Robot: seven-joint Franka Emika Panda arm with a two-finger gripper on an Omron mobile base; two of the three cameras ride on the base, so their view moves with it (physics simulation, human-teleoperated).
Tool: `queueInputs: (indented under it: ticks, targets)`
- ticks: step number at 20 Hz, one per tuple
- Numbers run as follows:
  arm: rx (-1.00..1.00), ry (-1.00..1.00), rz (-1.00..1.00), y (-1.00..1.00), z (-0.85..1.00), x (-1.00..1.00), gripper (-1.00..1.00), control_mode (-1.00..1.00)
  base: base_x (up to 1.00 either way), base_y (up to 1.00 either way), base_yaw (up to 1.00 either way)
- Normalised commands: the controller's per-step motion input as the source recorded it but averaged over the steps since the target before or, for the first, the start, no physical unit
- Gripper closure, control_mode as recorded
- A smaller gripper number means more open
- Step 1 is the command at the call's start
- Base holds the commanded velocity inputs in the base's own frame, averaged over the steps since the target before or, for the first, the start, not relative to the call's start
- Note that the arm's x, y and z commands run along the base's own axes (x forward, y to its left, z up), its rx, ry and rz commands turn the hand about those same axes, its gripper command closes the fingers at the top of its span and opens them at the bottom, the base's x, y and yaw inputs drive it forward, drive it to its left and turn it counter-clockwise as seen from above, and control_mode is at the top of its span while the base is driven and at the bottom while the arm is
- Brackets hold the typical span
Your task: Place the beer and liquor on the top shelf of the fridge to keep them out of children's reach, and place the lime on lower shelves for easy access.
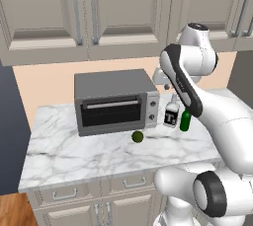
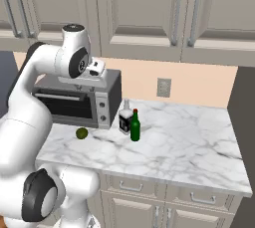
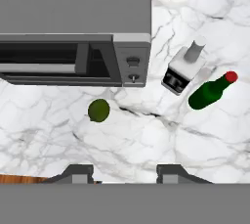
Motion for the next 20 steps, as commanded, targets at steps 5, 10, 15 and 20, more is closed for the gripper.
queueInputs:
  ticks: [5,10,15,20]
  targets:
    - [0.01,-0.12,0.06,-0.09,-0.12,-0.08,-1.00,-1.00,0.00,0.00,0.00]
    - [0.03,-0.25,0.21,-0.31,-0.12,-0.20,-1.00,-1.00,0.00,0.00,0.00]
    - [0.02,-0.13,0.15,-0.47,-0.01,-0.10,-1.00,-1.00,0.00,0.00,0.00]
    - [0.00,-0.01,0.08,-0.53,-0.03,-0.04,-1.00,-1.00,0.00,0.00,0.00]
